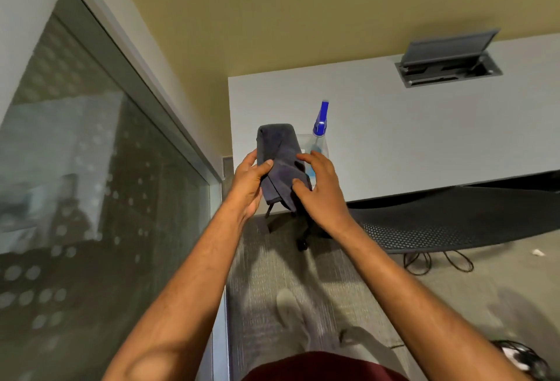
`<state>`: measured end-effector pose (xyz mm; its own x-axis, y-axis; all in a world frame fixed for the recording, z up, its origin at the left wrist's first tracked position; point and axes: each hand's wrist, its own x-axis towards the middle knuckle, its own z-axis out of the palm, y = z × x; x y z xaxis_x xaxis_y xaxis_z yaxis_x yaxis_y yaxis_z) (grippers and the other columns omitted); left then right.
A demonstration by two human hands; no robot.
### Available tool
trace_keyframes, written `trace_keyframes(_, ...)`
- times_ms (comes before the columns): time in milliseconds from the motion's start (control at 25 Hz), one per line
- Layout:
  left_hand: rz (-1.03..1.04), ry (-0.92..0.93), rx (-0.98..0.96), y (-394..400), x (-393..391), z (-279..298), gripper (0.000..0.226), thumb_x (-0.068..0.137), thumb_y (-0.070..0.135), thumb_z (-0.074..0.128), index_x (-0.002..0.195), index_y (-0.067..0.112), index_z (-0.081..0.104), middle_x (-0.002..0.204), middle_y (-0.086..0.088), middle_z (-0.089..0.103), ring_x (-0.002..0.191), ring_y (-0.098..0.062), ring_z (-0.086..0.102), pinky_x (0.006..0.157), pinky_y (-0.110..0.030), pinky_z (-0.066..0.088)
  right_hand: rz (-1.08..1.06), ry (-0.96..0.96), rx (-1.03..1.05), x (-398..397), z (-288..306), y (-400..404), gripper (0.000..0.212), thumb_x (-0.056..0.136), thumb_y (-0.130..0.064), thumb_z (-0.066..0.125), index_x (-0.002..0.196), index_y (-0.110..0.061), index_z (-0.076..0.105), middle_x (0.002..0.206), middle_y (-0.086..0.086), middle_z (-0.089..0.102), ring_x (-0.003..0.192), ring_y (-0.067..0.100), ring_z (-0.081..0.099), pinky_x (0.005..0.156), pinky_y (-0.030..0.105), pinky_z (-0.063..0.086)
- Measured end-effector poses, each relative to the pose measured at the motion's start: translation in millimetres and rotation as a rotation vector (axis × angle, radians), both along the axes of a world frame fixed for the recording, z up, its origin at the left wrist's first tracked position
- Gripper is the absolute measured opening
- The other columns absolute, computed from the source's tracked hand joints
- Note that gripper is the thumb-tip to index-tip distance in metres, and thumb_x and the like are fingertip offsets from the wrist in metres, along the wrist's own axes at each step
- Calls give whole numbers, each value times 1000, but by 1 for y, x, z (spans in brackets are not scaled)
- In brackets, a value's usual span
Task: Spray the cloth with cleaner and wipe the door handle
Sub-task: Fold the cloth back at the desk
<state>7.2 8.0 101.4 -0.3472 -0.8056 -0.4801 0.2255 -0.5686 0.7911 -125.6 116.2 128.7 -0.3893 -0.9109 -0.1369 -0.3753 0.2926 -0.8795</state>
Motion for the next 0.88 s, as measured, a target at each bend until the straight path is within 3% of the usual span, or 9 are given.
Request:
trace_keyframes(120,49,81,181,-20,-8,-8,28,106,1,54,134,1,59,122,-21,72,103,-30,73,87,-42,64,125,4,129,-4,-19,-10,73,101,-32,64,163,-35,24,170,-1,14,137,5,30,109,21,32)
trace_keyframes(200,68,84,245,-31,-15,-16,23,107,4,56,128,0,60,122,-23,72,110,-34,73,87,-44,65,92,34,93,-4,-29,-20,73,101,-22,67,161,-31,27,164,2,21,138,10,39,103,9,32)
trace_keyframes(320,44,-10,227,-50,-28,-29,32,108,7,56,139,2,55,128,-22,70,121,-36,69,102,-49,59,-43,131,68,-7,-42,-37,61,98,-10,68,150,-26,41,152,4,31,129,22,55,92,6,38)
trace_keyframes(400,-37,-163,177,-61,-34,-38,31,109,10,55,140,8,58,119,-13,74,106,-27,74,89,-41,65,-55,212,67,-7,-51,-47,53,97,-5,68,142,-22,47,150,6,31,120,26,61,90,12,43)
trace_keyframes(480,-109,-289,142,-70,-37,-45,32,107,5,54,138,11,61,110,-7,75,92,-20,74,69,-32,65,-38,268,70,-5,-60,-54,44,97,-5,66,137,-17,51,152,9,30,122,28,59,97,21,48)
trace_keyframes(520,-128,-334,127,-74,-37,-49,34,105,0,54,137,10,62,108,-8,75,90,-19,73,68,-31,64,-23,279,80,-5,-64,-57,41,99,-7,64,137,-15,52,153,11,29,126,29,56,103,27,50)
trace_keyframes(680,-168,-468,58,-76,-38,-62,41,99,-7,56,136,9,61,110,-11,72,96,-25,71,79,-32,62,89,329,213,-4,-78,-66,52,101,-13,61,151,-9,45,162,15,22,139,32,47,114,43,47)
trace_keyframes(880,-227,-670,-149,-61,-31,-73,45,103,10,60,147,14,54,141,-6,62,128,-25,60,111,-42,51,252,578,295,-6,-90,-70,57,100,-15,65,152,-13,42,156,11,37,128,31,53,100,40,55)
